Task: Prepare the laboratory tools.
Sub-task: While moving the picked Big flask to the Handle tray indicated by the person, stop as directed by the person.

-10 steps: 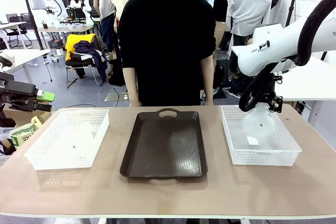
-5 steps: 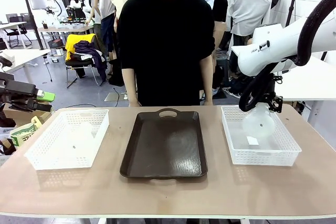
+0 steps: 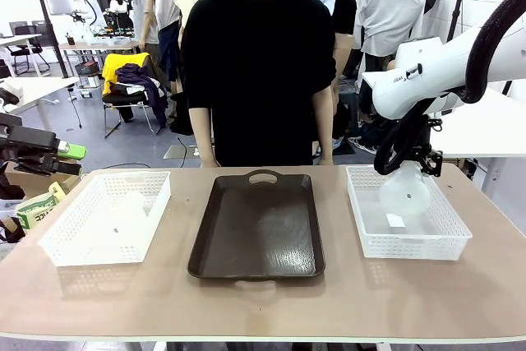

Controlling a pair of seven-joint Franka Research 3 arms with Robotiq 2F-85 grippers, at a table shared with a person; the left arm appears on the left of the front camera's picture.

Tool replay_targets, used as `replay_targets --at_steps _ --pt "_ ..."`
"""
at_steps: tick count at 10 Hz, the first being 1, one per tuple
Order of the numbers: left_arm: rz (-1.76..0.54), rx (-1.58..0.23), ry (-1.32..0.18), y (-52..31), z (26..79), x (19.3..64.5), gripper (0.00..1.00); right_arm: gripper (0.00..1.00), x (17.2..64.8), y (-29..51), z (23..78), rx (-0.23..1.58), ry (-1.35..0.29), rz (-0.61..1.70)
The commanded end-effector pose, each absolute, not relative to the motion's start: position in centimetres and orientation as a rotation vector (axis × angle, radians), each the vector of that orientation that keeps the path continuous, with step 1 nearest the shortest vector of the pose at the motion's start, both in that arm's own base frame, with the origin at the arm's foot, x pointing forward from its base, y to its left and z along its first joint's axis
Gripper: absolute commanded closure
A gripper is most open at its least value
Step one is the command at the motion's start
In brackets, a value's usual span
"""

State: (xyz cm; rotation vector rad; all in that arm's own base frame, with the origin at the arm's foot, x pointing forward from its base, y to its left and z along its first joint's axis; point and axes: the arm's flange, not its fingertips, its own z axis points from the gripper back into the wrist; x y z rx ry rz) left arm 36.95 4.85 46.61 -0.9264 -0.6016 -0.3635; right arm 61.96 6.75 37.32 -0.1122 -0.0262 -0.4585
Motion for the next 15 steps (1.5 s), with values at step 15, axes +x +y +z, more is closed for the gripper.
replay_targets --at_steps 15 --pt "-0.376 -0.941 -0.631 4.88 46.36 37.07 0.00 1.00 61.96 6.75 37.32 -0.112 -0.026 -0.459"
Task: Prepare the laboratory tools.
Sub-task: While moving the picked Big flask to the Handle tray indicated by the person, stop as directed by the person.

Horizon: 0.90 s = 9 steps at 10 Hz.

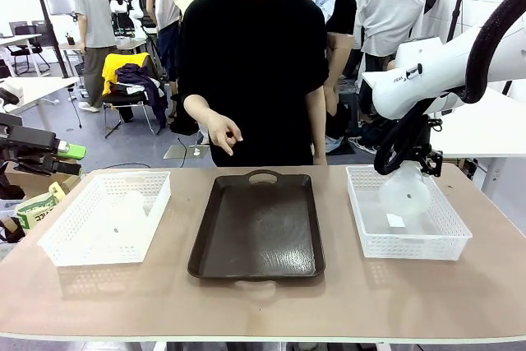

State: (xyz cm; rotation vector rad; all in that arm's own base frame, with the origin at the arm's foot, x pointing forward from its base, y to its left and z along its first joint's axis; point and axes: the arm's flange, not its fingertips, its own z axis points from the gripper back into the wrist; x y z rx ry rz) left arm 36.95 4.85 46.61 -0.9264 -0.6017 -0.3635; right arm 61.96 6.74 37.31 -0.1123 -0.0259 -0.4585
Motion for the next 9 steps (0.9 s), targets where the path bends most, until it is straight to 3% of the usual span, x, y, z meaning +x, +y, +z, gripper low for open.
replay_targets --at_steps 1,6,9 --pt "-0.376 -0.941 -0.631 4.9 46.4 37.1 0.00 1.00 62.0 6.7 37.3 -0.112 -0.026 -0.459" --pt "-0.376 -0.941 -0.631 4.9 46.4 37.1 0.00 1.00 62.0 6.7 37.3 -0.112 -0.026 -0.459" --pt "-0.376 -0.941 -0.631 4.9 46.4 37.1 0.00 1.00 59.2 8.3 42.1 -0.058 -0.148 -0.373"
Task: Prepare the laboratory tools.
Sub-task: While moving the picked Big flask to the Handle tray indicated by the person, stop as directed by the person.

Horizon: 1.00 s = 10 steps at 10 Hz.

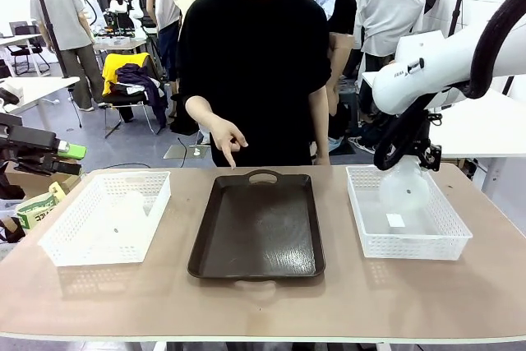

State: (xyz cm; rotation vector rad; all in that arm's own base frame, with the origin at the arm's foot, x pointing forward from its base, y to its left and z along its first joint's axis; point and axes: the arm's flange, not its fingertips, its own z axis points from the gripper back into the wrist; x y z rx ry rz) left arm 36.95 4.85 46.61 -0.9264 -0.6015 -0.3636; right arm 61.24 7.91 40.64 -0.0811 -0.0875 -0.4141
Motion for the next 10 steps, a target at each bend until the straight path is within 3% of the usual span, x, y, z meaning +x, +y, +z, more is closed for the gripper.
replay_targets --at_steps 1,6,10 --pt "-0.376 -0.941 -0.631 4.9 46.4 37.1 0.00 1.00 58.3 9.7 44.2 -0.050 -0.203 -0.325" --pt "-0.376 -0.941 -0.631 4.9 46.4 37.1 0.00 1.00 56.5 23.2 50.7 -0.072 -0.413 0.072" --pt "-0.376 -0.941 -0.631 4.9 46.4 37.1 0.00 1.00 57.3 34.6 48.7 -0.159 -0.352 0.316"
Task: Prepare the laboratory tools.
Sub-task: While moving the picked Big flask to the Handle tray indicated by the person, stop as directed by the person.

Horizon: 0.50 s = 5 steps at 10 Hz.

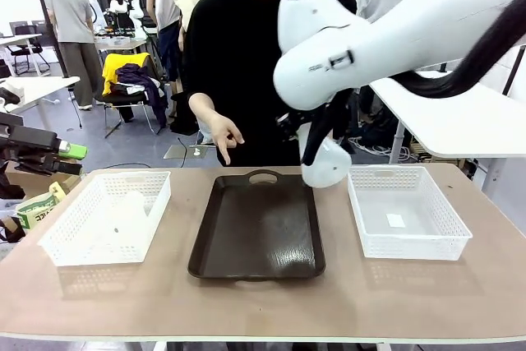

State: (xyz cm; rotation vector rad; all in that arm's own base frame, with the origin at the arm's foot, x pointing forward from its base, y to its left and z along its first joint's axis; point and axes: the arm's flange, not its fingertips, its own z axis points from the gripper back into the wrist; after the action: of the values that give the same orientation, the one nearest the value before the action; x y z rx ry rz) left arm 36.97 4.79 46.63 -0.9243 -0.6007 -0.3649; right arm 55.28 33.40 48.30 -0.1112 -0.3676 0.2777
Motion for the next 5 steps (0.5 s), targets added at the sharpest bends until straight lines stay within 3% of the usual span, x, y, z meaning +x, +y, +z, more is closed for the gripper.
replay_targets --at_steps 1,5 --pt "-0.376 -0.941 -0.631 4.9 46.4 37.1 0.00 1.00 57.5 36.7 47.8 -0.162 -0.325 0.348" --pt "-0.376 -0.941 -0.631 4.9 46.4 37.1 0.00 1.00 59.2 42.8 43.2 -0.151 -0.258 0.487"
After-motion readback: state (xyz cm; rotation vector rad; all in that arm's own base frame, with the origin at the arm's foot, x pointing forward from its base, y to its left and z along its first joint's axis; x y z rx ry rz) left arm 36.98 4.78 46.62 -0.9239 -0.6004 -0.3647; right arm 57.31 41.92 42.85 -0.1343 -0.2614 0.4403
